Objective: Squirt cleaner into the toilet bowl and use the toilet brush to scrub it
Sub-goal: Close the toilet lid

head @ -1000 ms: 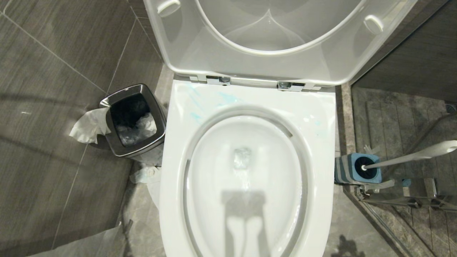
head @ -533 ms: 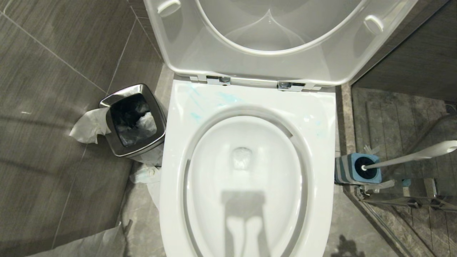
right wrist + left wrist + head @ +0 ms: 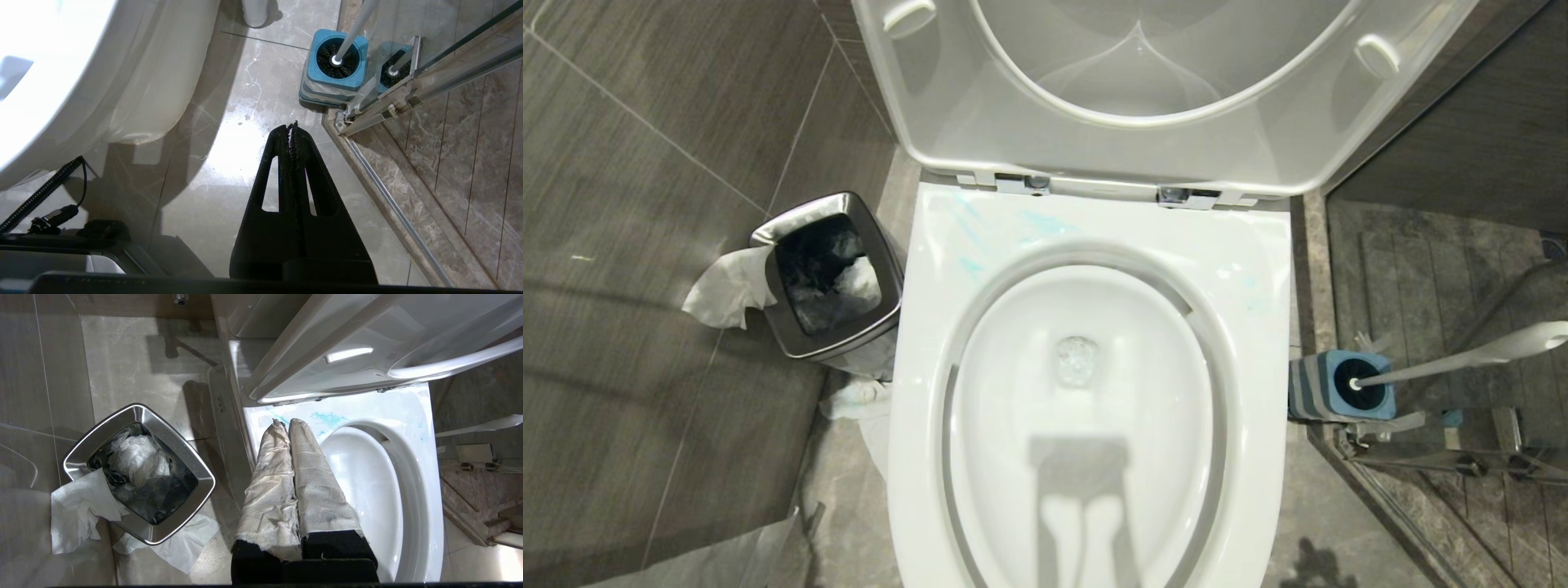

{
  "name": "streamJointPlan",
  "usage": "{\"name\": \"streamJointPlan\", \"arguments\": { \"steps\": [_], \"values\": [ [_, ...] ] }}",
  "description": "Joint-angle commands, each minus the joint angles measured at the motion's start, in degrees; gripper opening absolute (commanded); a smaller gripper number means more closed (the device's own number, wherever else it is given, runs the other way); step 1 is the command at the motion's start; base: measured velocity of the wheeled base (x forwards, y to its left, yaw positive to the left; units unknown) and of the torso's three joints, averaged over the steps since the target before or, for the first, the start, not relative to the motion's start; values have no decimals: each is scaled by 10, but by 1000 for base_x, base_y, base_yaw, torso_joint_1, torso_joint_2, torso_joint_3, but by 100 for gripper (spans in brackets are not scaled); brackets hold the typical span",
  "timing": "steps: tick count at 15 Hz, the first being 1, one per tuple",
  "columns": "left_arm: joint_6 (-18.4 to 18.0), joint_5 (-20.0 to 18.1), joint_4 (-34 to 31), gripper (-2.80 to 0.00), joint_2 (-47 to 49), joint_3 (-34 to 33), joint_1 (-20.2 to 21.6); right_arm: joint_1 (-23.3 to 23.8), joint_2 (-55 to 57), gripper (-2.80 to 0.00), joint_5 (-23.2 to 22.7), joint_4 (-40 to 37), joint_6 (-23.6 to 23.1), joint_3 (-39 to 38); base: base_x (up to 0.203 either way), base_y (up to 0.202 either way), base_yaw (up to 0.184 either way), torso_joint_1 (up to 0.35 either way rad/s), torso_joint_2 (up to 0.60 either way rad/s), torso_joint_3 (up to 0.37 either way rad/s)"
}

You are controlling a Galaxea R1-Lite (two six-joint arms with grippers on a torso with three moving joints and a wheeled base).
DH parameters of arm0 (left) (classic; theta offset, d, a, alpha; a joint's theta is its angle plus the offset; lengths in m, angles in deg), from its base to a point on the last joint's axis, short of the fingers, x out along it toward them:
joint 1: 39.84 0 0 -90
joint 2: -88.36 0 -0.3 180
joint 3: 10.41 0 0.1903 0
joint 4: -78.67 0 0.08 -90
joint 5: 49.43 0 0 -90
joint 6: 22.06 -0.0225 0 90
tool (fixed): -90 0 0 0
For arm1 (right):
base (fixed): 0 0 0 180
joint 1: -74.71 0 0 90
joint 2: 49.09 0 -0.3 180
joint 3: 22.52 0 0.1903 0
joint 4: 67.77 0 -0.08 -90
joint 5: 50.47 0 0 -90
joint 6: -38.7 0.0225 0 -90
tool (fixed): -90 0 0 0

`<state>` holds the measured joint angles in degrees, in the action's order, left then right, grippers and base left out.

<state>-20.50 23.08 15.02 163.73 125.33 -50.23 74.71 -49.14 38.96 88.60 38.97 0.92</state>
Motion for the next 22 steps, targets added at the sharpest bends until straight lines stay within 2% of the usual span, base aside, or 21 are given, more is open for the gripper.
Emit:
{"name": "streamJointPlan", "arguments": {
  "steps": [1, 8, 9, 11, 13, 14, 16, 18, 19, 21, 22],
  "values": [
    [0, -3, -4, -280, 2, 0, 0, 0, 0, -280, 0, 0, 0, 0, 0, 0, 0, -7, 5, 30],
    [-3, -11, -4, -280, 11, 0, -1, 0, 0, -280, 0, 0, 0, 0, 0, 0, 0, 0, 2, 121],
    [-14, -11, -4, -280, 20, 0, -4, 0, 0, -280, 0, 0, 0, 0, 0, 0, 0, 0, 0, 0],
    [-59, -11, 0, -280, 41, 0, -3, 0, 0, -280, 0, 0, 0, 0, 0, 0, 0, 0, 0, 0],
    [-122, -15, 2, -280, 59, 1, -3, 0, 0, -280, 0, 0, 0, 0, 0, 0, 0, 0, 0, 0],
    [-150, -37, 2, -280, 66, 1, -2, 0, 0, -280, 0, 0, 0, -1, 0, 0, 0, 0, 0, 0],
    [-181, -101, -14, -280, 78, 1, -1, 0, 0, -280, 0, 0, 0, 0, 0, 0, 0, 0, 0, 0],
    [-150, -106, -12, -280, 85, 0, -2, 0, 0, -280, 0, 0, 0, 0, 0, 0, 0, 0, 0, 0],
    [-102, -111, 2, -280, 89, 0, -3, 0, 0, -280, 0, 0, 0, 0, 0, 0, 0, 0, 0, 0],
    [10, -135, 72, -280, 99, 0, -13, 0, 0, -280, 0, 0, 0, 0, 0, 0, 0, 0, 0, 0],
    [35, -142, 113, -280, 107, 0, -21, 0, 0, -280, 0, 0, 0, 0, 0, 0, 0, 0, 0, 0]
  ]
}}
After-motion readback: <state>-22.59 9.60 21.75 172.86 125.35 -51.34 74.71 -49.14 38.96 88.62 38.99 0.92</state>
